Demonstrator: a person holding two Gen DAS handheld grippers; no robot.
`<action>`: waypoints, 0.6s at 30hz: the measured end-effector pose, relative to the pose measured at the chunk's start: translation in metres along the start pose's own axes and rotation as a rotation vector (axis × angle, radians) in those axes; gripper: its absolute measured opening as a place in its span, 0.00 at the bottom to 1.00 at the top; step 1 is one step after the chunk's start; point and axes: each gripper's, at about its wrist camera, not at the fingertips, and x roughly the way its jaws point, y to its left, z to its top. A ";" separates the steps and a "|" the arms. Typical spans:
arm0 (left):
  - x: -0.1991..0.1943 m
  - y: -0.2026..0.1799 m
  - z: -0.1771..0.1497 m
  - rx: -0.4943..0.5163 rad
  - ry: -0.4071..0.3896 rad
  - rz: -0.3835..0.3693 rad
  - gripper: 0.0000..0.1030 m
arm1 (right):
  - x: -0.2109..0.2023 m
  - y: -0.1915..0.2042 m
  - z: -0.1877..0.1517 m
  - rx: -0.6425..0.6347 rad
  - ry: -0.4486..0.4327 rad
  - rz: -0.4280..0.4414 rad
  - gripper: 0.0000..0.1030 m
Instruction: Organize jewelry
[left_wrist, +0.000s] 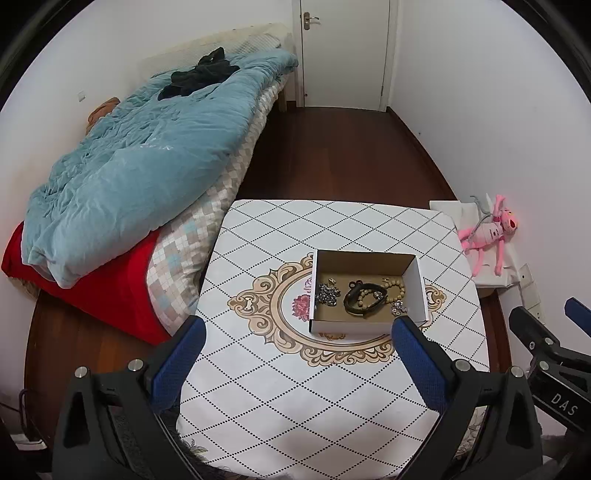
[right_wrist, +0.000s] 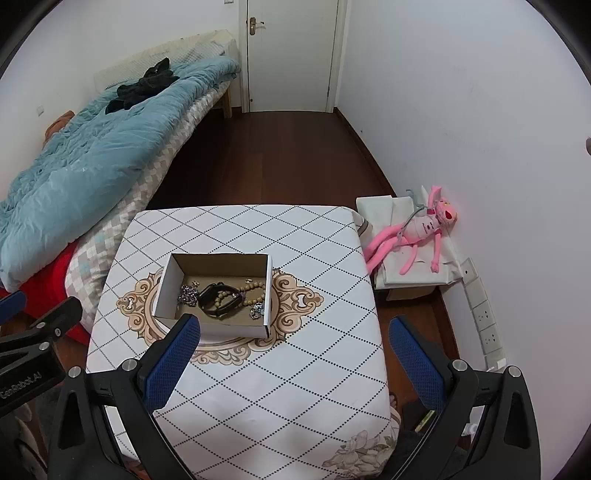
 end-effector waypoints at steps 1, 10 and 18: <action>0.000 0.000 0.000 -0.001 0.002 -0.006 1.00 | 0.000 0.000 0.000 0.000 0.001 0.001 1.00; 0.006 0.000 -0.002 0.002 0.018 0.004 1.00 | 0.002 0.002 0.000 -0.011 0.008 0.003 1.00; 0.006 0.000 -0.003 0.003 0.018 0.001 1.00 | 0.004 0.005 -0.003 -0.021 0.019 0.009 1.00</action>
